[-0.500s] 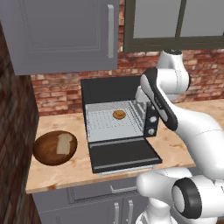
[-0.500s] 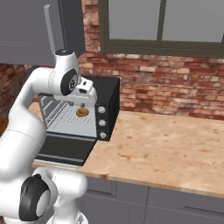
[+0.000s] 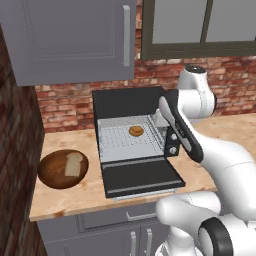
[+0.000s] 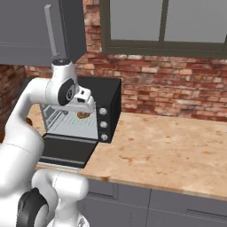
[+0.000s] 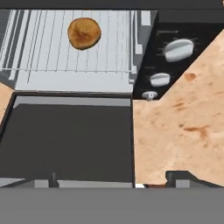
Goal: Pick up the heated bread from the toaster oven and place it in the bowl. Then move the bread bowl to the dining counter.
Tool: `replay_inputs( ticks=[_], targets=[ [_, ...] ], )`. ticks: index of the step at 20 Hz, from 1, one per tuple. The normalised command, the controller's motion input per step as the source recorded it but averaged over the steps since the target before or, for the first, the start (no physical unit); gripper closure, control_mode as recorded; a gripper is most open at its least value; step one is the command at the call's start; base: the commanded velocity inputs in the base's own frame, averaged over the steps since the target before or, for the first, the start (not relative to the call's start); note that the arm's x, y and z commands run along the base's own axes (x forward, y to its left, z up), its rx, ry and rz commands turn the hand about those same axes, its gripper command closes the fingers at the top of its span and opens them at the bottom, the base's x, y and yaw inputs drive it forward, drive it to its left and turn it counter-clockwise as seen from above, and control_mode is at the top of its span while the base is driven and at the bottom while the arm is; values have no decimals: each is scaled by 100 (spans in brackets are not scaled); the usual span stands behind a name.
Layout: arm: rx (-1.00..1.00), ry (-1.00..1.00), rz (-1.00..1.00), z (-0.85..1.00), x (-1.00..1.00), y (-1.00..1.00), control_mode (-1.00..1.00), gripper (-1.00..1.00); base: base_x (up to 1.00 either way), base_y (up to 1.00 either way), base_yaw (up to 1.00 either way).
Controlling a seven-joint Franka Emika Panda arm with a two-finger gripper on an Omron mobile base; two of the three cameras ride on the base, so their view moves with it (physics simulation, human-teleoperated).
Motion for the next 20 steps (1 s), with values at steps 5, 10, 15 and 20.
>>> replay_inputs(
  ticks=[5,10,15,20],
  targets=[
    [-4,-22,1,-59,-11,61,-100,-100,0,0,0],
    [0,-18,0,-22,8,88,-100,-100,0,0,0],
    [-3,-18,0,-6,11,68,-100,-100,0,0,0],
    [0,0,-7,0,26,22,-100,-100,0,0,0]
  ],
)
